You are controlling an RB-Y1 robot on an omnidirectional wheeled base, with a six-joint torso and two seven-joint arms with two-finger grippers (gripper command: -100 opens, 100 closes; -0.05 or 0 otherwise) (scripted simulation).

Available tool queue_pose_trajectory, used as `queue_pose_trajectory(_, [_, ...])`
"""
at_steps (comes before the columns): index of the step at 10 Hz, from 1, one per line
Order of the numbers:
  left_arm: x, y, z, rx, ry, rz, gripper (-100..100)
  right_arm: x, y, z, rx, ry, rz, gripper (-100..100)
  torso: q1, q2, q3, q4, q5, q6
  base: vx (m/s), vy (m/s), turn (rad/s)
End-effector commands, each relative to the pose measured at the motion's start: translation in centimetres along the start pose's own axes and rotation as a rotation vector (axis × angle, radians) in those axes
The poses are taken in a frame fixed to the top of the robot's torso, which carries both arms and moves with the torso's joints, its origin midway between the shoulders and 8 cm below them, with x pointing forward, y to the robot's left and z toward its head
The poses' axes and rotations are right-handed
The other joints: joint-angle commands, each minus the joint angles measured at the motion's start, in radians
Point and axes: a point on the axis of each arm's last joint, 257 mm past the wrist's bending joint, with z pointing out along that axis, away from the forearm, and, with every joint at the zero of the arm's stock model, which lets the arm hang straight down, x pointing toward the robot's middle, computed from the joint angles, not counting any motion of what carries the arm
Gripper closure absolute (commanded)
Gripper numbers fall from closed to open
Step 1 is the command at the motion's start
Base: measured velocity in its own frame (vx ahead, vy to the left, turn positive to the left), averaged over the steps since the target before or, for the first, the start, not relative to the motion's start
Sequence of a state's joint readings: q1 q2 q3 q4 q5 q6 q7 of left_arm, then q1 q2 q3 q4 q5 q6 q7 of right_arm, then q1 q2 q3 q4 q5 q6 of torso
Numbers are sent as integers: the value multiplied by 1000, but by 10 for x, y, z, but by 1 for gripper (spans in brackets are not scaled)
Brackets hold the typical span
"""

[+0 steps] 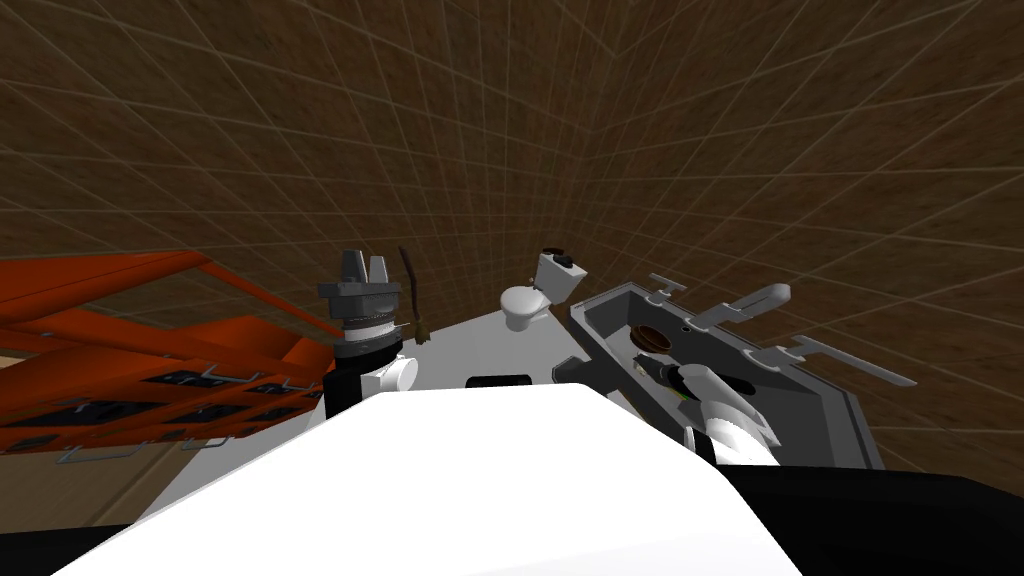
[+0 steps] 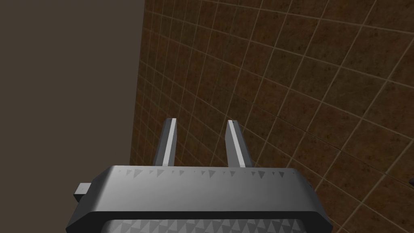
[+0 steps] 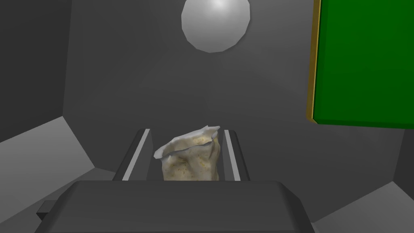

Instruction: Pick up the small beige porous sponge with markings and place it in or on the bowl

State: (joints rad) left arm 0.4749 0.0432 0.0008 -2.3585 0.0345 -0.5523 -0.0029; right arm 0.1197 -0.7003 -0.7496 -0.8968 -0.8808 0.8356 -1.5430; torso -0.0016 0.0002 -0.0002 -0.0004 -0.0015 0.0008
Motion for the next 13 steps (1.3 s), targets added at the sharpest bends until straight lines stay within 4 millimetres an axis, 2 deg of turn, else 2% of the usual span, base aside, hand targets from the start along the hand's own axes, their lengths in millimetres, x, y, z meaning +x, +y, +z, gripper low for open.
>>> queue_pose_trajectory(1, [0,0,0,0,0,0,0,0,0,0,0,0,0,100,0,0,0,0,0,0,0,0,0])
queue_pose_trajectory(2, [0,0,0,0,0,0,0,0,0,0,0,0,0,0,0,0,0,0,0,0,0,0,0])
queue_pose_trajectory(3, [0,0,0,0,0,0,0,0,2,-3,-8,4,0,100,0,0,0,0,0,0,-18,-13,49])
queue_pose_trajectory(8, [0,0,0,0,0,0,0,0,6,-15,-25,18,14,100,-1,2,1,0,0,0,-25,-25,43])
queue_pose_trajectory(13, [0,0,0,0,0,0,0,-12,6,-28,-35,18,19,100,0,2,1,1,0,0,-25,-20,45])
